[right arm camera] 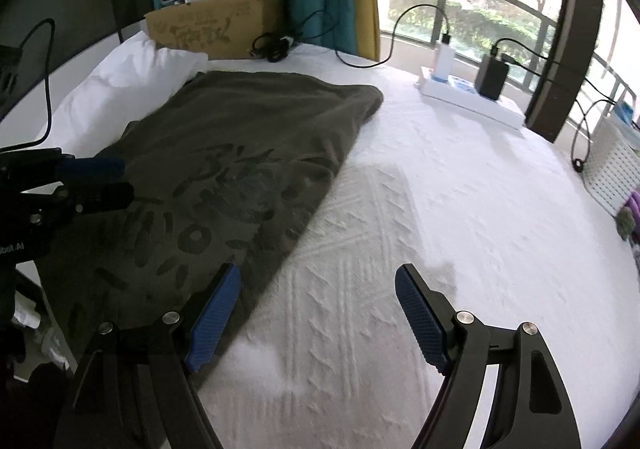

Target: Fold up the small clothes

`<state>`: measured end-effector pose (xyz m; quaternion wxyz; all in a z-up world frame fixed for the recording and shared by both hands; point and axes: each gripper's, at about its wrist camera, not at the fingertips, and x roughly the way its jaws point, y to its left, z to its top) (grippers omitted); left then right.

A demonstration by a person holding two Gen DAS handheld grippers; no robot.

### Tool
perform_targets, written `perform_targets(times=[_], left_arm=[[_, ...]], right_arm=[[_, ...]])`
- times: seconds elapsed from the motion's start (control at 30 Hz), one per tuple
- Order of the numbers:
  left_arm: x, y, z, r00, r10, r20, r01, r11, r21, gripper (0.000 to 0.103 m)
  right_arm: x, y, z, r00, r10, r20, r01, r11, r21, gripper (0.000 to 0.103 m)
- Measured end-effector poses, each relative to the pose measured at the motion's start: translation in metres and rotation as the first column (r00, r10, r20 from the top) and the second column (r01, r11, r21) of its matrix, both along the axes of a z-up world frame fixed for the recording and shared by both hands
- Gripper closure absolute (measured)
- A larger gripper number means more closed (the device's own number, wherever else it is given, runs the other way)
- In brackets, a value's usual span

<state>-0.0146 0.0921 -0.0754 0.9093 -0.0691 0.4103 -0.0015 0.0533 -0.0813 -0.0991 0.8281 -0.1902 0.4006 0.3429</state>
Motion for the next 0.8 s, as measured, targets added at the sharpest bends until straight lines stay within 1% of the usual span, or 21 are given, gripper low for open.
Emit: perform_targets(times=[0.3, 0.5, 0.57, 0.63, 0.67, 0.7, 0.8], left_arm=[[-0.009, -0.026, 0.007, 0.998, -0.053, 0.022, 0.053, 0.999, 0.010, 0.066], [-0.016, -0.039, 0.015, 0.997, -0.062, 0.045, 0.061, 0.998, 0.027, 0.066], [-0.018, -0.043, 0.016, 0.997, -0.054, 0.060, 0.053, 0.999, 0.012, 0.066], [-0.021, -0.051, 0.017, 0.995, -0.058, 0.079, 0.057, 0.998, 0.006, 0.053], [-0.022, -0.054, 0.018, 0.995, -0.060, 0.085, 0.060, 0.998, 0.005, 0.042], [-0.023, -0.057, 0.019, 0.994, -0.059, 0.094, 0.059, 0.998, 0.001, 0.040], [-0.025, -0.067, 0.022, 0.992, -0.073, 0.100, 0.073, 0.997, 0.000, 0.040]], right_arm=[[-0.015, -0.034, 0.014, 0.997, -0.066, 0.038, 0.066, 0.998, 0.018, 0.022], [-0.028, -0.060, 0.022, 0.993, -0.108, 0.056, 0.106, 0.994, 0.040, 0.022], [-0.031, -0.070, 0.023, 0.990, -0.125, 0.062, 0.123, 0.991, 0.045, 0.022], [-0.034, -0.081, 0.026, 0.987, -0.145, 0.069, 0.141, 0.989, 0.052, 0.022], [-0.036, -0.087, 0.027, 0.985, -0.156, 0.074, 0.152, 0.987, 0.056, 0.022], [-0.037, -0.091, 0.027, 0.983, -0.165, 0.076, 0.161, 0.985, 0.059, 0.022], [-0.040, -0.110, 0.030, 0.976, -0.203, 0.083, 0.197, 0.977, 0.075, 0.022]])
